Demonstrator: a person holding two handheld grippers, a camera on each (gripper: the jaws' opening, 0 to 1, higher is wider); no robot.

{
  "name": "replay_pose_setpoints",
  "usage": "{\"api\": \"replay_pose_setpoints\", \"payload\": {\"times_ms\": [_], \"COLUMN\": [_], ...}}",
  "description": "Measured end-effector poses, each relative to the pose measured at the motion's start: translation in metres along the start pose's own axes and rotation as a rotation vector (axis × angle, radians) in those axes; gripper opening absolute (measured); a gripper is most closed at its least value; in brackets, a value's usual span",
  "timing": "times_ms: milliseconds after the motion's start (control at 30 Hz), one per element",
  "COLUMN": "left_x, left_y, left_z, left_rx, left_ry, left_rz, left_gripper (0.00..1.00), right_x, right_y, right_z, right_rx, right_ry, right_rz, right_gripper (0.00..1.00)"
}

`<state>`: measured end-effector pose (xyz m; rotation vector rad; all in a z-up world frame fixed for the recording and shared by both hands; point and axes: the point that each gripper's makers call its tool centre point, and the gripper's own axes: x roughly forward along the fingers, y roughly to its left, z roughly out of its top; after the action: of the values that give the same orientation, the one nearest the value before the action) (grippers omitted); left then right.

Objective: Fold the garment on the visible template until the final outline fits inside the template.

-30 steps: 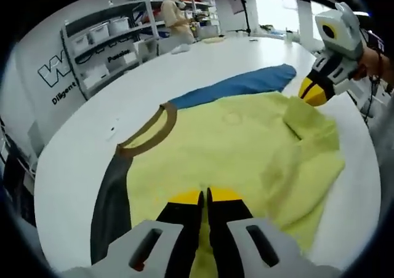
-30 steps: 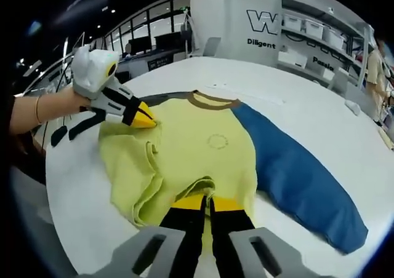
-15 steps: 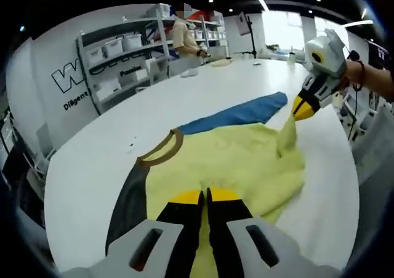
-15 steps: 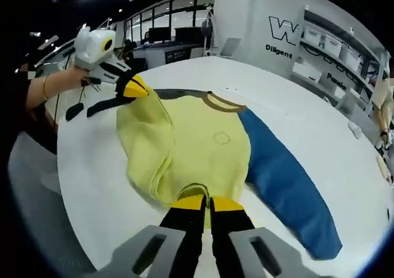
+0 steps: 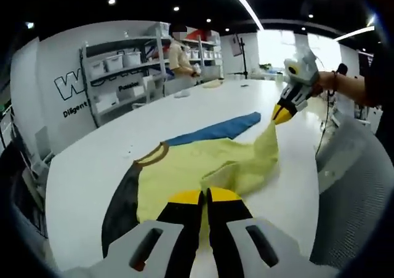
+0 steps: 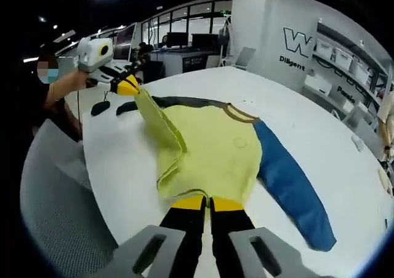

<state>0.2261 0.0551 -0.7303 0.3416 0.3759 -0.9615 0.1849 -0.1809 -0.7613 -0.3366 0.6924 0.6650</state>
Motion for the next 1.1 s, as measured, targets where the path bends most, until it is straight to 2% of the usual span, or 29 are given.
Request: {"api": "replay_pose_setpoints", "payload": {"times_ms": [133,233,400,667,767,833,900,1033,1100], "left_x": [-0.013,-0.023,-0.037,-0.044,-0.045,-0.047,-0.047,-0.048,-0.048], "left_y": [-0.02,-0.024,-0.035,-0.048,-0.046,-0.044,-0.046,-0.052,-0.058], "left_z": [-0.014,-0.03,-0.049,-0.091,-0.106,-0.118,-0.123,-0.134,-0.137], "left_rx": [0.006,-0.009,-0.028,-0.009,0.005,-0.023,-0.025,0.004,0.031], "left_ry": [0.022,0.051,0.068,0.168,0.208,0.227,0.23,0.274,0.29], "left_rz": [-0.035,-0.019,-0.041,-0.088,-0.081,-0.074,-0.079,-0.092,-0.106], "left_gripper": [0.07,0.07,0.07,0.07,0.07,0.07,0.07,0.07,0.07], "right_x": [-0.013,-0.021,-0.025,-0.017,-0.013,-0.009,-0.006,-0.002,-0.001], "right_y": [0.011,0.022,0.03,0.03,0.031,0.034,0.037,0.04,0.041], "right_z": [-0.016,-0.035,-0.063,-0.092,-0.104,-0.111,-0.12,-0.132,-0.134], "right_rx": [-0.009,-0.065,-0.065,-0.071,-0.087,-0.089,-0.105,-0.109,-0.109], "right_ry": [0.026,0.071,0.131,0.195,0.234,0.26,0.294,0.355,0.359], "right_rz": [0.006,0.009,0.018,0.015,0.018,0.023,0.027,0.019,0.017], "right_gripper": [0.0,0.0,0.0,0.0,0.0,0.0,0.0,0.0,0.0]}}
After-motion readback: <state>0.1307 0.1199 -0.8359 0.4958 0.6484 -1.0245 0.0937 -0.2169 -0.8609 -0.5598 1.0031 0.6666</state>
